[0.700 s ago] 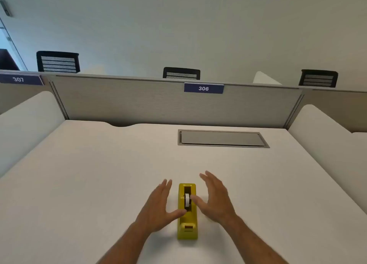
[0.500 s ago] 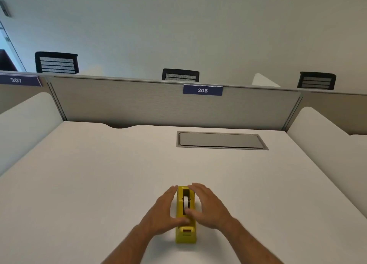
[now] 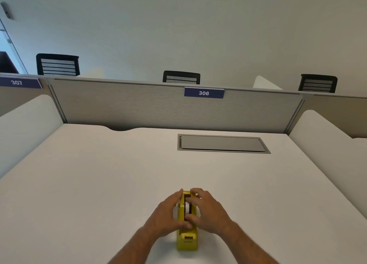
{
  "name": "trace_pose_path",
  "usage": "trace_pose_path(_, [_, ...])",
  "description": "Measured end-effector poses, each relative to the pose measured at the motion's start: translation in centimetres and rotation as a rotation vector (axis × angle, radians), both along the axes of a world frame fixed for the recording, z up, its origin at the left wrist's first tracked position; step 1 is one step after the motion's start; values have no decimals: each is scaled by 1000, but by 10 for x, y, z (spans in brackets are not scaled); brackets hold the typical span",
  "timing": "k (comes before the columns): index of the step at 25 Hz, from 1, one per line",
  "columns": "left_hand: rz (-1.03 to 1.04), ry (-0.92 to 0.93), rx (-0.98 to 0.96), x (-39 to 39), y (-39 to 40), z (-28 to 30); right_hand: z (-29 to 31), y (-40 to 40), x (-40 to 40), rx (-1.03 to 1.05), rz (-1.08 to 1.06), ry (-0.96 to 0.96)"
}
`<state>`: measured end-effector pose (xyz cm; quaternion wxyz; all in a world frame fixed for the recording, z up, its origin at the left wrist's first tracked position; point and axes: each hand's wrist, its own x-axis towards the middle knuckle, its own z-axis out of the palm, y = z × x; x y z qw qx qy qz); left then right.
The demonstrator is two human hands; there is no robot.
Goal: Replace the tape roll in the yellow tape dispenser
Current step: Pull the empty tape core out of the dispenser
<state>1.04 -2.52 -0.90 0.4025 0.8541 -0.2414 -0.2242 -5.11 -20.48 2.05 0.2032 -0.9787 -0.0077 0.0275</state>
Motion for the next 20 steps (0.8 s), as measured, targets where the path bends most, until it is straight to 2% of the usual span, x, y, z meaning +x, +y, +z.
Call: trace_pose_path(20, [-3,-12,11,3,-1,-3,19,2,7,-93,57,-61])
